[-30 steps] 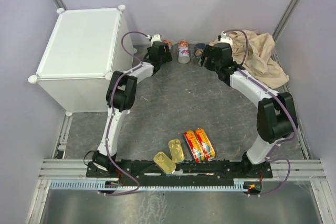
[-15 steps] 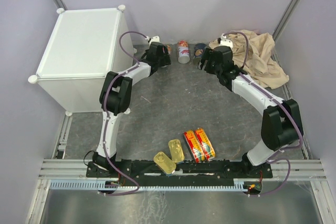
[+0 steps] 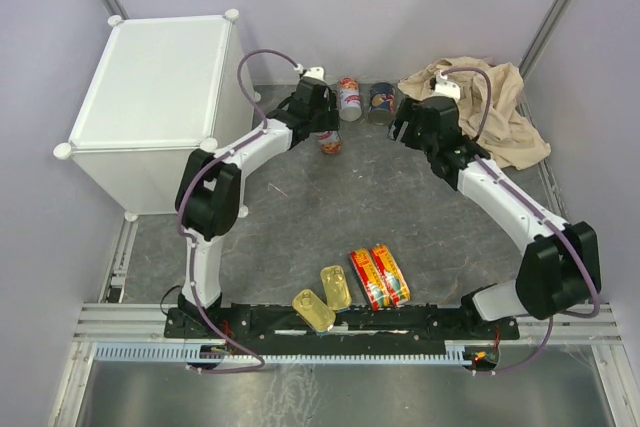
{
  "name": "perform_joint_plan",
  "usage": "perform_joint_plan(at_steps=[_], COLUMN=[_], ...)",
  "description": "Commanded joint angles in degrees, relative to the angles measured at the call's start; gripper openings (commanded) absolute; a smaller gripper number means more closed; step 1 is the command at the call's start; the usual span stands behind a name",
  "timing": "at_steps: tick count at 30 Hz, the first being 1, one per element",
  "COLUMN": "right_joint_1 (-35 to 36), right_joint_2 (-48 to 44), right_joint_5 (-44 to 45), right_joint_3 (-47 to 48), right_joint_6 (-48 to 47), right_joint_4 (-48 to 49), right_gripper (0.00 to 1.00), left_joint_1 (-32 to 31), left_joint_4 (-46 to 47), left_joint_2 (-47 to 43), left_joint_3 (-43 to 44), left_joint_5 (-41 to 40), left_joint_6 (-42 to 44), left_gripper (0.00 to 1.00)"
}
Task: Place and organize the canned foods onto the counter
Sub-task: Adjust the canned food at the center of the board.
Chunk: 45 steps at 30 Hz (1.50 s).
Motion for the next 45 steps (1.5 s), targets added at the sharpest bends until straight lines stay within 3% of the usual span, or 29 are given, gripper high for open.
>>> perform_joint_plan(at_steps=[1,12,25,45], right_joint_1=[0.2,0.2,-3.1,-6.4], right_joint_2=[-5.6,-15.3,-23.8,-25.4], right_joint_5=[2.5,10.1,17.3,15.9], right_joint_3=[-2.0,-4.9,-6.2,-5.5], right_joint_6=[-0.8,-1.9,-2.2,-2.1], right_joint_4=[-1.5,-8.2,-14.7,-15.9], right_gripper=[0.84,0.86,0.94,0.95], left_joint_1=[-3.0,-15.3,-25.9,-26.9], left_joint_4=[0.4,-1.1,4.2,12.4], left_joint_2=[-7.0,-9.0,-0.6,0.5], left_joint_3=[0.2,-0.1,6.4,3.0], left_joint_5=[0.4,-1.9,-3.3,5.4], left_joint_6=[4.0,12.4,17.5,13.0], left_gripper=[0.32,0.34,0.36,0.73])
